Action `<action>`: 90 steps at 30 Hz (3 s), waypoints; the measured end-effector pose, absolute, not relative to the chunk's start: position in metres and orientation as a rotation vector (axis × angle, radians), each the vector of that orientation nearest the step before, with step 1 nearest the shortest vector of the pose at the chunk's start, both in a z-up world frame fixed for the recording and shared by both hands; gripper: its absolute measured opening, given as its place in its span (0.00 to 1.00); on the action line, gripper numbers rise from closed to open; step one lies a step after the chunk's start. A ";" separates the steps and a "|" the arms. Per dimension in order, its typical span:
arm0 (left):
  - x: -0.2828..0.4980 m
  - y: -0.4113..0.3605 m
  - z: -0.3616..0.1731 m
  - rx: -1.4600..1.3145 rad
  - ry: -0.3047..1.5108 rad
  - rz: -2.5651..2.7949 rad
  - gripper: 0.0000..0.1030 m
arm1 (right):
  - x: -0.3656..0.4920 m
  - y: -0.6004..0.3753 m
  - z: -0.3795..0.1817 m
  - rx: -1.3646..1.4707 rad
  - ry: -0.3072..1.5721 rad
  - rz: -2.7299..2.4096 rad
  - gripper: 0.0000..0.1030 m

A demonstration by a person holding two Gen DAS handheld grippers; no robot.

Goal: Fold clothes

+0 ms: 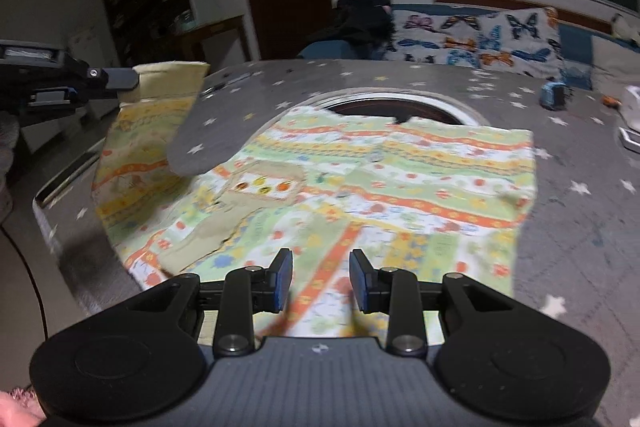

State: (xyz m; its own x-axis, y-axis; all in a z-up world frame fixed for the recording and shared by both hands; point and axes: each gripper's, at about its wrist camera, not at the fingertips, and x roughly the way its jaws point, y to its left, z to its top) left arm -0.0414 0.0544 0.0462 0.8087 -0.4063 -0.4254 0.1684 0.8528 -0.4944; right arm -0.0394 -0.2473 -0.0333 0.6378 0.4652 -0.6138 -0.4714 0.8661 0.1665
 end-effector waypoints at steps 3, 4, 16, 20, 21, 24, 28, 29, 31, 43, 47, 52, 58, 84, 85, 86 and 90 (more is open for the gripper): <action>-0.037 0.016 0.049 -0.433 0.560 -0.443 0.07 | -0.040 -0.266 -0.030 0.030 0.689 0.488 0.30; -0.035 0.005 0.049 -0.425 0.566 -0.475 0.07 | -0.040 -0.271 -0.029 0.044 0.688 0.475 0.30; -0.035 -0.065 0.002 -0.259 0.744 -0.629 0.12 | -0.039 -0.315 -0.030 0.189 0.704 0.380 0.30; -0.038 -0.043 0.003 -0.241 0.720 -0.572 0.19 | -0.036 -0.310 -0.035 0.207 0.726 0.401 0.30; -0.038 -0.035 0.002 -0.242 0.718 -0.541 0.21 | -0.034 -0.306 -0.038 0.202 0.733 0.409 0.30; -0.040 -0.008 -0.002 -0.257 0.725 -0.451 0.24 | -0.028 -0.297 -0.046 0.185 0.751 0.418 0.30; -0.044 0.027 -0.008 -0.285 0.742 -0.336 0.24 | -0.022 -0.285 -0.055 0.151 0.761 0.417 0.30; -0.044 0.033 -0.010 -0.290 0.742 -0.316 0.24 | -0.021 -0.282 -0.056 0.142 0.759 0.417 0.30; -0.045 0.045 -0.013 -0.303 0.742 -0.276 0.24 | -0.020 -0.276 -0.057 0.117 0.754 0.419 0.30; -0.048 0.060 -0.016 -0.274 0.732 -0.223 0.26 | -0.033 -0.259 -0.038 -0.021 0.681 0.375 0.06; -0.039 0.050 -0.016 -0.259 0.732 -0.242 0.24 | -0.039 -0.256 -0.029 -0.054 0.655 0.360 0.06; -0.026 0.030 -0.015 -0.215 0.720 -0.294 0.24 | -0.026 -0.258 -0.042 -0.054 0.714 0.324 0.09; -0.002 0.015 -0.023 -0.183 0.734 -0.322 0.24 | -0.022 -0.253 -0.035 -0.064 0.671 0.384 0.10; -0.067 -0.045 -0.033 0.097 0.738 -0.454 0.26 | -0.066 -0.246 -0.048 -0.211 0.723 0.524 0.22; -0.067 -0.043 -0.030 0.085 0.744 -0.451 0.26 | -0.067 -0.246 -0.048 -0.218 0.722 0.526 0.22; -0.068 -0.040 -0.026 0.069 0.753 -0.448 0.26 | -0.069 -0.247 -0.046 -0.224 0.720 0.528 0.23; -0.074 -0.031 -0.015 -0.030 0.829 -0.453 0.30 | -0.081 -0.252 -0.039 -0.256 0.718 0.538 0.24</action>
